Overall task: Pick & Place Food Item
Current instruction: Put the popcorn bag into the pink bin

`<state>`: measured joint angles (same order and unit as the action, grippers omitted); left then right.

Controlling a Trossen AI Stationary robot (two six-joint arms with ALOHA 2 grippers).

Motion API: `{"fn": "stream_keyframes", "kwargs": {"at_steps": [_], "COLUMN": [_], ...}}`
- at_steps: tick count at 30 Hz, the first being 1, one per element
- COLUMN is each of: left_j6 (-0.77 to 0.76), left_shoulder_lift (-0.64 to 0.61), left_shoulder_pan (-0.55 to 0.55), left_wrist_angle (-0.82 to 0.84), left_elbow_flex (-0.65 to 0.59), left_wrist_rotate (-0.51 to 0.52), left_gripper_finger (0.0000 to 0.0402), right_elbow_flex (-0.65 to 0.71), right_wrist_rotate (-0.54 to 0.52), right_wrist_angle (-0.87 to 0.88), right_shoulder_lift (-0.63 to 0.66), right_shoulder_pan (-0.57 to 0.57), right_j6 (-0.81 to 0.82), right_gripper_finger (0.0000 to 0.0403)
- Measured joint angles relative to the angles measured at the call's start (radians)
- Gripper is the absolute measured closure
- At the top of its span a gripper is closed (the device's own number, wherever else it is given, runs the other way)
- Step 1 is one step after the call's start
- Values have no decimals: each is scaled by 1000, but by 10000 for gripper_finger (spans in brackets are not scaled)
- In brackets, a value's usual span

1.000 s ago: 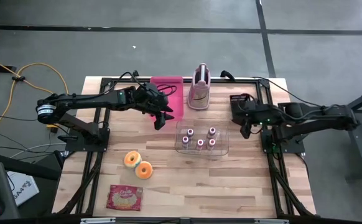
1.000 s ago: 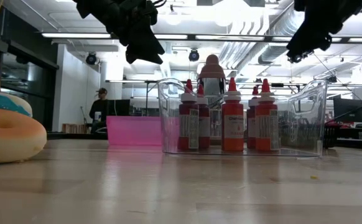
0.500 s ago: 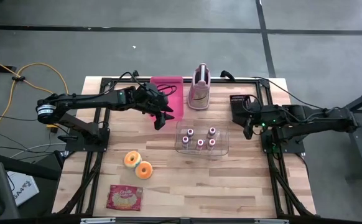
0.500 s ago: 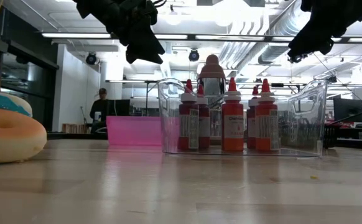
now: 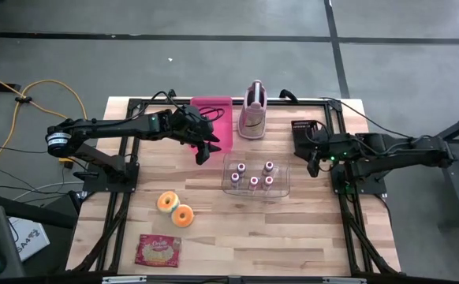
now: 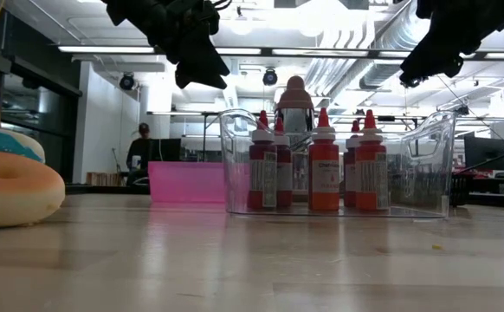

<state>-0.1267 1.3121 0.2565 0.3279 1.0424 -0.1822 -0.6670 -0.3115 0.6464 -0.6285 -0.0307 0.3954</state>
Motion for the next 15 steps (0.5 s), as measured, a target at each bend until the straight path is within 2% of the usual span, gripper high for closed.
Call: {"fn": "stream_keyframes", "kwargs": {"at_steps": [15], "left_j6": [22], "left_shoulder_lift": [0], "left_shoulder_pan": [0], "left_wrist_angle": [-82], "left_elbow_flex": [0], "left_wrist_rotate": [0], "left_gripper_finger": [228], "right_elbow_flex": [-1], "right_wrist_rotate": [0], "right_wrist_angle": [0], "right_shoulder_lift": [-43], "right_shoulder_pan": [0], "right_j6": [0], "right_gripper_finger": [242]}}
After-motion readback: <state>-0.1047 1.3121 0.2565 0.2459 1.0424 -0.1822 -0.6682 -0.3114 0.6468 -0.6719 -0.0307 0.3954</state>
